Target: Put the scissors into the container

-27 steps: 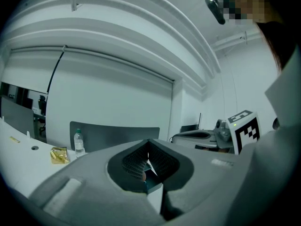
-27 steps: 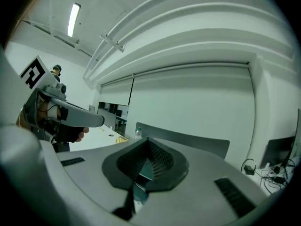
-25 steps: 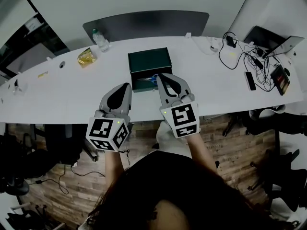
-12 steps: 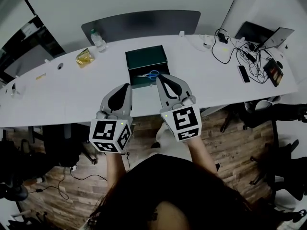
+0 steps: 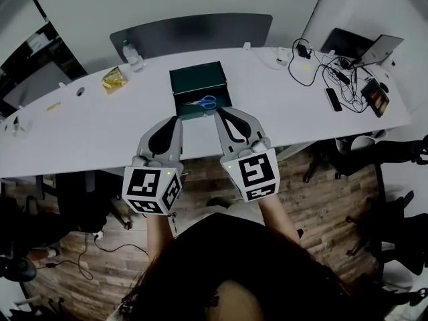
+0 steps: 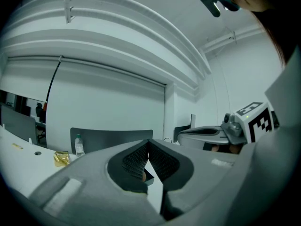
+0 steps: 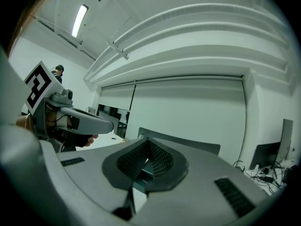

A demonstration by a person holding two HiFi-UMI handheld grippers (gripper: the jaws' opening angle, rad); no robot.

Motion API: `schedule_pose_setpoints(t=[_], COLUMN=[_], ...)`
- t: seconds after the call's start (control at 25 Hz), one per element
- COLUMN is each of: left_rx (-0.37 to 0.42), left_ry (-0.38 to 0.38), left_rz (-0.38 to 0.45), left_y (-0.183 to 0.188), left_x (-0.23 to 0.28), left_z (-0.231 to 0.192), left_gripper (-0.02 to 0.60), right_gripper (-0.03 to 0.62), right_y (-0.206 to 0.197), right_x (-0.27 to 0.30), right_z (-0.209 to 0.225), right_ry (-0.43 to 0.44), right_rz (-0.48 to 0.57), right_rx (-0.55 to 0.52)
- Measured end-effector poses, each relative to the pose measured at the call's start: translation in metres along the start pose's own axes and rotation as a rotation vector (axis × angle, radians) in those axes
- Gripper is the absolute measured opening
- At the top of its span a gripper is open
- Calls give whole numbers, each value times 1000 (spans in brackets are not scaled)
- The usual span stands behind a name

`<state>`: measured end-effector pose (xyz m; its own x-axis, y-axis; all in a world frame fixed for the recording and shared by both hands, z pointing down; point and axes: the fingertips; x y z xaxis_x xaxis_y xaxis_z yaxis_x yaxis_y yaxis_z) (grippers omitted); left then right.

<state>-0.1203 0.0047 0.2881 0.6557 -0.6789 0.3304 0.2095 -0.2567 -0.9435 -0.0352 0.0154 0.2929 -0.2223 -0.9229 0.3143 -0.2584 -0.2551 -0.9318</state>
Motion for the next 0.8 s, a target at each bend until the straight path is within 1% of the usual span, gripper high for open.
schedule_pose_setpoints(t=[0.32, 0.8], left_rx=[-6, -13], left_ry=[0, 20], left_rz=[-5, -2], left_y=[-3, -6], left_x=[-9, -29], left_z=[29, 63], left_gripper=[12, 12], right_gripper=[9, 9], right_y=[-5, -16], right_x=[-27, -67], right_z=[2, 5], right_ry=[17, 33], right_rz=[8, 15], right_rx=[0, 1])
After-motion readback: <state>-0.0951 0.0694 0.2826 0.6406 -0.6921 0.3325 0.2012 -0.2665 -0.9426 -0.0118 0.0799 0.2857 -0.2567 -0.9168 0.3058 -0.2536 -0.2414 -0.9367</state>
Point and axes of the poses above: the fingertips, and each gripper's own axes: x forward along the fingers, z to its right, y out of its top, and after that the axes turned 15 degrees about -z, right-handed
